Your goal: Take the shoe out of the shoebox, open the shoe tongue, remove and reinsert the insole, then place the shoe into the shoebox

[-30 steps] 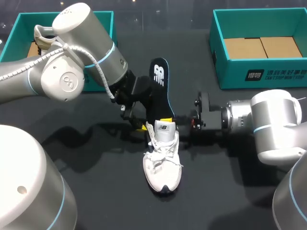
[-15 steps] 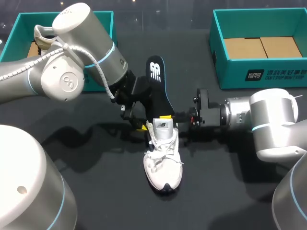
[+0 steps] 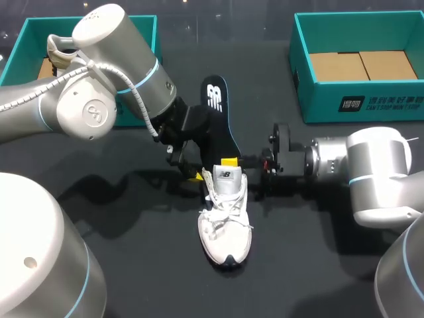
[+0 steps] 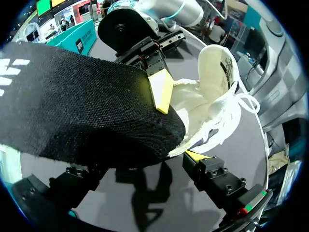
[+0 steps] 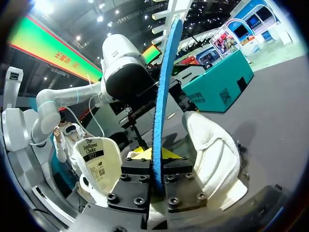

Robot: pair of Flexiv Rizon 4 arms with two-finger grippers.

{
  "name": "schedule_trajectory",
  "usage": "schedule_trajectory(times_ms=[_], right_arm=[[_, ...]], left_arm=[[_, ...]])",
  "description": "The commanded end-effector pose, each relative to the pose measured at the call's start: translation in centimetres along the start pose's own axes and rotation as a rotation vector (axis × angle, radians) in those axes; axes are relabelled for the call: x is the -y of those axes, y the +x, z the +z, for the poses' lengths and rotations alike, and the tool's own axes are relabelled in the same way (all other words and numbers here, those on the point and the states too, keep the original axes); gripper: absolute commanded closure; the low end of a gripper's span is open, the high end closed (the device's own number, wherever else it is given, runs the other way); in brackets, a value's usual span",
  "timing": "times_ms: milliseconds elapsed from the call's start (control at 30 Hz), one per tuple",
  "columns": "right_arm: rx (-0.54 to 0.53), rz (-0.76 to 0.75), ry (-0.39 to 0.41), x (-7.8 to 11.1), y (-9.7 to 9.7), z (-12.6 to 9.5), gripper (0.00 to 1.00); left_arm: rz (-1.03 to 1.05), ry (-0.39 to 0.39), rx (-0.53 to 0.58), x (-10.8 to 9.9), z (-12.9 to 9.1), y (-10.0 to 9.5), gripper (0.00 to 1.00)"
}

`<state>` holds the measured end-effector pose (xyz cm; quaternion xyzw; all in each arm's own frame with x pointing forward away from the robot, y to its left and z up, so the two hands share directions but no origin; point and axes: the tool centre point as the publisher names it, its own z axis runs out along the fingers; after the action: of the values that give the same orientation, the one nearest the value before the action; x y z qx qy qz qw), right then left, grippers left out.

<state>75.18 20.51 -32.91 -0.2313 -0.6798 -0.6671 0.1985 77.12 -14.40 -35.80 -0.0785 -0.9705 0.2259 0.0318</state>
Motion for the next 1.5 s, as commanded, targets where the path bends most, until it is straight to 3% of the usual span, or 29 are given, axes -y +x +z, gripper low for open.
schedule_trajectory(times_ms=[33, 467, 667, 733, 900, 1233, 1500], right_arm=[[-0.015, -0.005, -0.013, 0.7, -0.2, -0.1, 1.00], [-0.019, -0.002, 0.035, 2.3, 0.9, -0.3, 1.00], [-0.037, -0.048, 0.045, 1.3, 1.3, 0.0, 1.00], [-0.038, -0.060, 0.052, 0.9, 1.1, 0.1, 0.89], [-0.044, -0.067, 0.064, 0.4, 0.6, 0.3, 0.77], [-0.043, -0.076, 0.070, 0.0, 0.3, 0.2, 0.68], [-0.033, -0.072, 0.067, 0.0, 0.2, 0.2, 0.72]], left_arm=[[0.001, -0.001, 0.000, 0.0, 0.0, 0.0, 0.00], [0.001, -0.001, 0.000, 0.0, 0.0, 0.0, 0.00], [0.001, -0.001, 0.000, 0.0, 0.0, 0.0, 0.00], [0.001, -0.001, 0.000, 0.0, 0.0, 0.0, 0.00], [0.001, -0.001, 0.000, 0.0, 0.0, 0.0, 0.00], [0.001, -0.001, 0.000, 0.0, 0.0, 0.0, 0.00], [0.001, -0.001, 0.000, 0.0, 0.0, 0.0, 0.00]])
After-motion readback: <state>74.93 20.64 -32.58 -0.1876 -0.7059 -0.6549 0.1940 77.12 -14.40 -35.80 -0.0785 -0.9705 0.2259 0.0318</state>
